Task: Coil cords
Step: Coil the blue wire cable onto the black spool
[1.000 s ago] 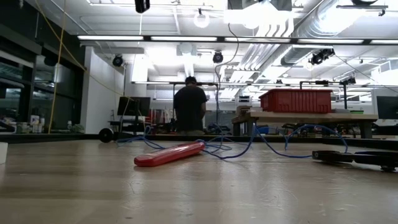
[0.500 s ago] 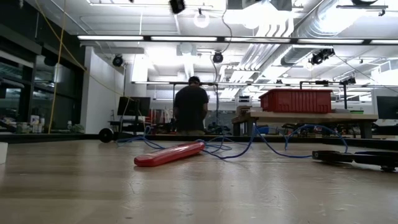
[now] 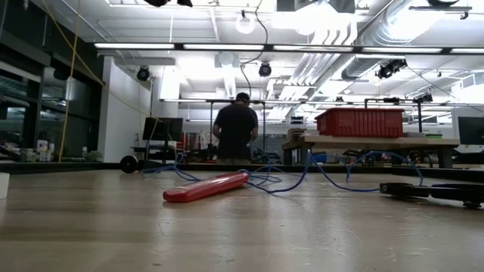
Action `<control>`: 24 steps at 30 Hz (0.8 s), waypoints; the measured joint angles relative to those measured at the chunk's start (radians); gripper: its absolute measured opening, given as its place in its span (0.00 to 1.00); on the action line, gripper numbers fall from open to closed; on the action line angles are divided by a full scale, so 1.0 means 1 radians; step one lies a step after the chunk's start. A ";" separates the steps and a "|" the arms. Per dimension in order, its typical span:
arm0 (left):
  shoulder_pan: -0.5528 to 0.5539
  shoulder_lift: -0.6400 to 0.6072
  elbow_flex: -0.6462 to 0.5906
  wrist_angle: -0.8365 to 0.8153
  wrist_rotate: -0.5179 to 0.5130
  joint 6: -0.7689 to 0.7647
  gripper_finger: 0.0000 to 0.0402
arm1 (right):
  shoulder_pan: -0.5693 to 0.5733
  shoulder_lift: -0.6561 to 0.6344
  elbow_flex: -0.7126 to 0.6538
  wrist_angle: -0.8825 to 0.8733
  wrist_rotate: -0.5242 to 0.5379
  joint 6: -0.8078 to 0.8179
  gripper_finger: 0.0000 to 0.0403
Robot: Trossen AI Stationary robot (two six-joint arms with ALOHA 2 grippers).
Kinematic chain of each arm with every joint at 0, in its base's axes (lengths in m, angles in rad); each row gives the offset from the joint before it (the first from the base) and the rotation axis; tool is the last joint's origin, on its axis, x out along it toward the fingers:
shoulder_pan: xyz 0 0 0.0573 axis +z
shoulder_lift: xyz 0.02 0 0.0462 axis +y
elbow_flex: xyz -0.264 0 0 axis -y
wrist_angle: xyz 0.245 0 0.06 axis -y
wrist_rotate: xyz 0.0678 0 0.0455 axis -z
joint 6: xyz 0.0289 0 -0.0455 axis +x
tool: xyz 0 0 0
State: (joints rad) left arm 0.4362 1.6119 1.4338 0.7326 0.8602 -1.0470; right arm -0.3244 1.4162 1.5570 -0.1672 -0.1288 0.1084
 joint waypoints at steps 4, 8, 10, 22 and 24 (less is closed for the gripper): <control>0.000 0.001 0.056 -0.002 -0.006 0.008 0.00 | -0.001 0.010 0.000 -0.009 -0.005 0.013 0.00; -0.001 0.001 0.123 -0.003 -0.011 0.042 0.00 | -0.001 0.023 0.000 -0.005 -0.036 0.025 0.00; 0.002 0.001 0.153 -0.001 -0.029 0.067 0.00 | 0.002 0.031 0.000 0.006 -0.048 0.026 0.00; 0.106 -0.008 0.233 -0.049 -0.057 0.171 0.00 | 0.038 0.040 0.000 -0.040 -0.064 0.049 0.00; 0.132 -0.020 0.233 -0.112 -0.056 0.203 0.00 | 0.040 0.038 0.000 -0.050 -0.065 0.049 0.00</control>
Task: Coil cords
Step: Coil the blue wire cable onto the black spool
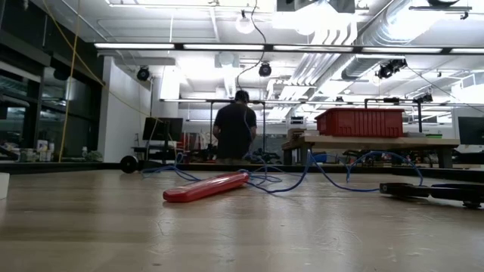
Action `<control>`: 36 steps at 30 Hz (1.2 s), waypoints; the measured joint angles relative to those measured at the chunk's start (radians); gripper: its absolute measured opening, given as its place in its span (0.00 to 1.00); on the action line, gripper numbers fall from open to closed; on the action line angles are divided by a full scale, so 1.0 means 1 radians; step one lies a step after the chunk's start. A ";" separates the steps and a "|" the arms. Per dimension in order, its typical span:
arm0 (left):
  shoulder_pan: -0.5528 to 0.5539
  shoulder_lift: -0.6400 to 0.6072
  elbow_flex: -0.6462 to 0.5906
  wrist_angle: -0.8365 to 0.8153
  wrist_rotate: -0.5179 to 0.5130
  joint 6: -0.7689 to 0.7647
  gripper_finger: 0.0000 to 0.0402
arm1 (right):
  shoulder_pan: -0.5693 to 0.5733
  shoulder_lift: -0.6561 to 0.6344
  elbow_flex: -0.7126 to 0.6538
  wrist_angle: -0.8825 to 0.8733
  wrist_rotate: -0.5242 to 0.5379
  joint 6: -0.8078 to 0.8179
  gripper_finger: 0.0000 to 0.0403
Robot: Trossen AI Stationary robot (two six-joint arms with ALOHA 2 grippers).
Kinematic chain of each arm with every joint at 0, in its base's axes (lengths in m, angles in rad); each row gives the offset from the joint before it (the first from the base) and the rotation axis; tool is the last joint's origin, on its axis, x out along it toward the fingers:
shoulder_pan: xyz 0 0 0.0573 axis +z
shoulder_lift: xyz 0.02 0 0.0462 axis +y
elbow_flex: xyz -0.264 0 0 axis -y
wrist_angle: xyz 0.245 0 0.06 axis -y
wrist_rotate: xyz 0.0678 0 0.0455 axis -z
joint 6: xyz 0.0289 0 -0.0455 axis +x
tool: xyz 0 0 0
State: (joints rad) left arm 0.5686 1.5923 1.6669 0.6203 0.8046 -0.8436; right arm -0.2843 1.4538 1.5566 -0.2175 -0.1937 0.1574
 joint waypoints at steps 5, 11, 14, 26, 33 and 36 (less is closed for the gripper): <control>0.054 -0.041 0.000 -0.208 0.031 0.098 0.00 | 0.004 -0.006 0.000 -0.044 -0.001 -0.009 0.00; 0.102 -0.123 0.000 -0.570 0.037 0.285 0.00 | 0.001 -0.023 0.000 -0.072 -0.026 -0.034 0.00; 0.118 -0.164 0.000 -0.762 0.036 0.373 0.00 | -0.010 -0.033 0.000 -0.094 -0.027 -0.041 0.00; 0.060 -0.202 0.000 -1.144 0.032 0.499 0.00 | -0.069 -0.049 0.000 -0.035 -0.027 -0.053 0.00; -0.045 -0.119 0.000 -1.006 0.107 0.427 0.00 | -0.089 -0.048 0.000 0.026 -0.040 -0.050 0.00; -0.078 -0.067 0.000 -0.845 0.148 0.344 0.00 | -0.089 -0.048 0.000 0.036 -0.046 -0.042 0.00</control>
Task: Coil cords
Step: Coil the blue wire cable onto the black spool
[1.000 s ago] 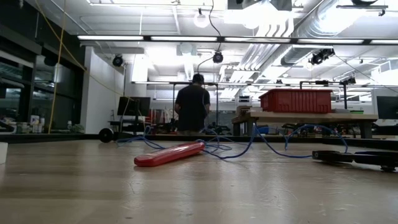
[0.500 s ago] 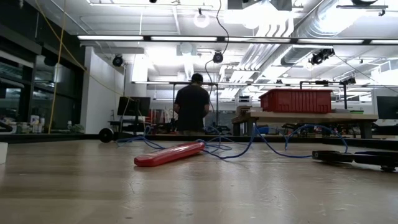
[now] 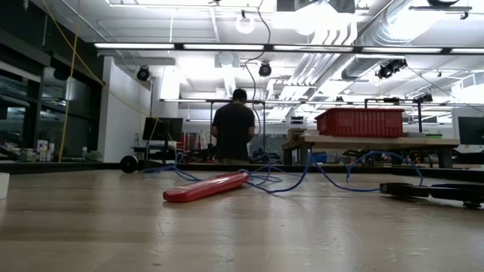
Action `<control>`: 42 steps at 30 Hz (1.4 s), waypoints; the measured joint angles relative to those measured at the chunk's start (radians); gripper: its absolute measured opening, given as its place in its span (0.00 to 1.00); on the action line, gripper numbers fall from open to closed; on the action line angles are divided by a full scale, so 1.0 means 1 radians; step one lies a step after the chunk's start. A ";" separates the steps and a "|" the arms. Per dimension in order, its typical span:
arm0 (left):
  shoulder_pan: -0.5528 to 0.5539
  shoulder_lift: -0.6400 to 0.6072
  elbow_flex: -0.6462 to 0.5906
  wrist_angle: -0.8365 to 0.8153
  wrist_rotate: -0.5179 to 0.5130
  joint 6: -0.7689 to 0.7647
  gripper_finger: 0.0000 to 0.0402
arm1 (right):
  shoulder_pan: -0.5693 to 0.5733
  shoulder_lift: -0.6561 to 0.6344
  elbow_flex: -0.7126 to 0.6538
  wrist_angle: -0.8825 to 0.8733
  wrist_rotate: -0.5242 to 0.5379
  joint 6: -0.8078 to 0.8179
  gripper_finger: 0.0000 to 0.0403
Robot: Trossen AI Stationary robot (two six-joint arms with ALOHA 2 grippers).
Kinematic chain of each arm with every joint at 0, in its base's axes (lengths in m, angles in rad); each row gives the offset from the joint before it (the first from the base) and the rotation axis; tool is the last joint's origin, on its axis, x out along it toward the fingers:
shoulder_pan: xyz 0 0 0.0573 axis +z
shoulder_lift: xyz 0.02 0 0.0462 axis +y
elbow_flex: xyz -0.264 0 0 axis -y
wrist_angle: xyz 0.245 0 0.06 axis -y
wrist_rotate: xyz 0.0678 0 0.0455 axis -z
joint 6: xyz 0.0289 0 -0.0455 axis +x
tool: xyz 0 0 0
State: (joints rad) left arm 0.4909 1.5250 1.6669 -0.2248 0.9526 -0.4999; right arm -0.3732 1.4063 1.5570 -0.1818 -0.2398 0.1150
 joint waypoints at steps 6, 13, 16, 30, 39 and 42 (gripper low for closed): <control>-0.026 0.099 0.000 0.391 0.022 -0.191 0.00 | 0.001 0.000 0.000 0.006 -0.012 0.012 0.00; -0.012 0.138 -0.002 0.734 -0.052 -0.331 0.00 | 0.001 -0.001 0.003 0.029 -0.060 0.042 0.00; -0.003 0.131 -0.002 0.762 -0.112 -0.309 0.00 | 0.007 -0.002 0.003 0.038 -0.059 0.042 0.00; 0.007 0.121 0.000 0.895 -0.249 -0.307 0.00 | 0.009 0.002 0.000 0.029 0.013 0.087 0.10; 0.007 0.119 0.009 0.928 -0.283 -0.311 0.00 | 0.031 0.015 0.000 0.027 0.019 -0.010 0.38; 0.007 0.119 0.028 0.928 -0.284 -0.309 0.00 | 0.054 0.035 0.000 0.027 0.039 -0.089 0.40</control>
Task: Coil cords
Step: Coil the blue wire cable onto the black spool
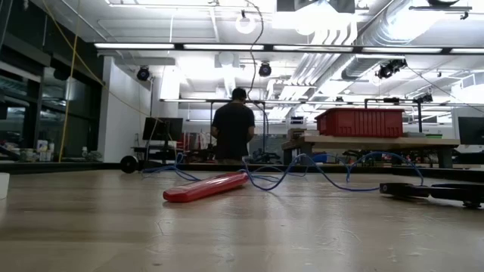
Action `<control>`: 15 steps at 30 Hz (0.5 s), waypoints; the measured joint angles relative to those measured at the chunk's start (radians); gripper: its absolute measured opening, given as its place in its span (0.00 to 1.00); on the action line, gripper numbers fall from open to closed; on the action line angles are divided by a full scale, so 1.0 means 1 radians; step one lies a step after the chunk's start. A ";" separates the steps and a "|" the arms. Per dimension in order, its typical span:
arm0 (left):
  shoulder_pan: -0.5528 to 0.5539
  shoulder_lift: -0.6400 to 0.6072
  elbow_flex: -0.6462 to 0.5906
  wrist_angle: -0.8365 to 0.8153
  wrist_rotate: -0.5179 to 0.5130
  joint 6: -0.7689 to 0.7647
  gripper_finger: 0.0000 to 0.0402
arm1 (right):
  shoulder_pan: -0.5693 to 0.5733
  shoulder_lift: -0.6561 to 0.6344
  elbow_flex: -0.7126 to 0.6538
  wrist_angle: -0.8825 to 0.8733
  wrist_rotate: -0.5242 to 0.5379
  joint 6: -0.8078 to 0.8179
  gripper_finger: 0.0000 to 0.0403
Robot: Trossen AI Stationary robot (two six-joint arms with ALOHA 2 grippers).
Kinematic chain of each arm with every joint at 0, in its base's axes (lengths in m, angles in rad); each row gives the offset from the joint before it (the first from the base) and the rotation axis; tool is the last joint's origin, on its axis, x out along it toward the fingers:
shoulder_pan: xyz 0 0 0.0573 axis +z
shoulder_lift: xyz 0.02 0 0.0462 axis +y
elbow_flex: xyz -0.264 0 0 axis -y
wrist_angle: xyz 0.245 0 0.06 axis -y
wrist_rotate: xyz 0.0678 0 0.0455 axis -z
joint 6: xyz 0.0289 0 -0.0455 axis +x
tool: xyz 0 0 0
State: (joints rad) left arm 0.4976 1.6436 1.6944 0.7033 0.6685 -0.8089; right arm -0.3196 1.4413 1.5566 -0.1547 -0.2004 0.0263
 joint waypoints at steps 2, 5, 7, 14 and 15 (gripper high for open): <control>0.000 -0.001 0.008 0.003 0.000 0.000 0.00 | 0.013 0.017 0.000 0.001 0.039 -0.036 0.40; 0.000 -0.001 0.012 0.000 0.000 0.000 0.00 | 0.019 0.025 0.000 0.005 0.081 -0.070 0.40; 0.000 -0.001 0.012 -0.002 0.000 0.000 0.00 | 0.020 0.026 0.000 0.010 0.092 -0.078 0.40; 0.000 -0.001 0.012 -0.002 -0.008 0.008 0.00 | 0.020 0.026 0.000 0.019 0.099 -0.069 0.33; 0.000 -0.001 0.012 -0.002 -0.009 0.014 0.00 | 0.020 0.026 0.000 0.019 0.099 -0.069 0.32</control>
State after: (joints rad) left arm 0.4973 1.6428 1.7061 0.7017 0.6598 -0.7946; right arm -0.3000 1.4673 1.5566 -0.1360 -0.1013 -0.0429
